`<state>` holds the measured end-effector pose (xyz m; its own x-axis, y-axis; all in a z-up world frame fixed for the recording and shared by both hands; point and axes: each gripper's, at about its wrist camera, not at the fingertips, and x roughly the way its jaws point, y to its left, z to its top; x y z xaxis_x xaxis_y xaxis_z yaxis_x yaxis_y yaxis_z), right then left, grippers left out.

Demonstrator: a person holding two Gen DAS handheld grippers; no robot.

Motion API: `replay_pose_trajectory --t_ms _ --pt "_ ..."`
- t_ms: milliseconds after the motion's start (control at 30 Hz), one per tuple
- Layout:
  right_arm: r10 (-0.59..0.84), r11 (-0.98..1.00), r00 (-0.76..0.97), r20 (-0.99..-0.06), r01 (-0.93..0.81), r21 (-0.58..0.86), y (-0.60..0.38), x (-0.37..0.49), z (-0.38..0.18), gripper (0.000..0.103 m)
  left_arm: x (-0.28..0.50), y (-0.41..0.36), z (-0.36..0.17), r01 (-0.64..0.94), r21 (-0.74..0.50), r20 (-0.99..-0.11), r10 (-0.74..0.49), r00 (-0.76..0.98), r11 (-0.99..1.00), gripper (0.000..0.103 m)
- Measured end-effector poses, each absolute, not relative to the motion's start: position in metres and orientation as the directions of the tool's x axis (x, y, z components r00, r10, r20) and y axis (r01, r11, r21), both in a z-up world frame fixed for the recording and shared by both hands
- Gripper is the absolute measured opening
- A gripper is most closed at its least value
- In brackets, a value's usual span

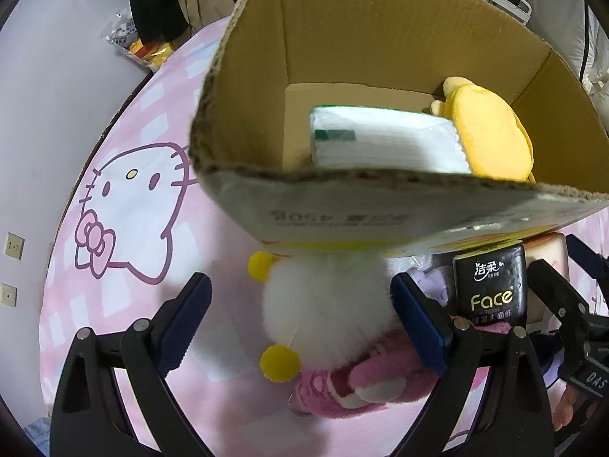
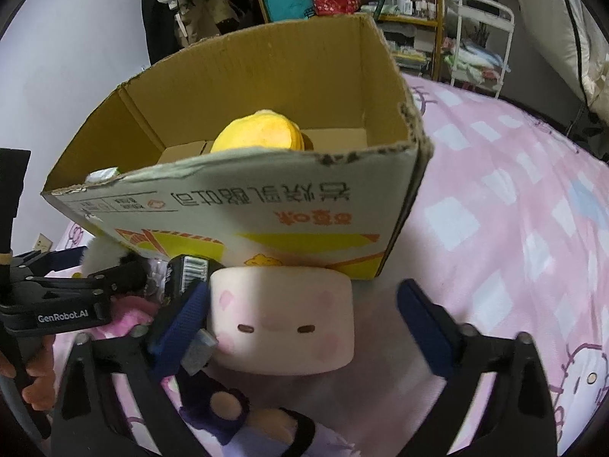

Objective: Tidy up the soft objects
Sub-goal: 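Lower the left gripper onto the white pom-pom toy while the right gripper lowers onto the pink pig cushion, then grasp and lift the white pom-pom toy while the right gripper lifts the pink pig cushion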

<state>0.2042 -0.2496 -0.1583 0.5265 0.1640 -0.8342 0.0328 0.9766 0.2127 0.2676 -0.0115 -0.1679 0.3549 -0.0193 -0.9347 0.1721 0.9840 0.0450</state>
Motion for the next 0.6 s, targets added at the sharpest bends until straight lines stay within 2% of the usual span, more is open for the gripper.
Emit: replay_pose_trajectory --t_ms 33,133,167,233,300,600 --pt "0.184 0.972 0.517 -0.836 0.03 0.233 -0.25 0.205 -0.159 0.092 0.267 -0.012 -0.168 0.175 0.047 -0.934 -0.019 0.357 0.983 0.092" --pt "0.231 0.961 0.496 -0.837 0.018 0.276 -0.252 0.207 -0.161 0.077 0.266 -0.014 -0.171 0.193 0.042 -0.934 -0.03 0.357 0.98 0.072" --pt "0.239 0.959 0.49 -0.838 0.016 0.282 -0.251 0.208 -0.161 0.074 0.265 -0.015 -0.172 0.204 0.021 -0.935 -0.053 0.351 0.979 0.062" --pt "0.239 0.961 0.488 -0.84 0.006 0.277 -0.249 0.207 -0.16 0.067 0.266 -0.014 -0.173 0.197 -0.002 -0.934 -0.072 0.349 0.98 0.052" --pt "0.24 0.962 0.484 -0.842 0.002 0.275 -0.249 0.206 -0.159 0.066 0.265 -0.013 -0.171 0.2 -0.028 -0.931 -0.099 0.352 0.979 0.041" --pt "0.246 0.958 0.482 -0.841 0.008 0.285 -0.248 0.203 -0.156 0.064 0.249 -0.014 -0.164 0.202 -0.005 -0.917 -0.085 0.391 0.979 0.04"
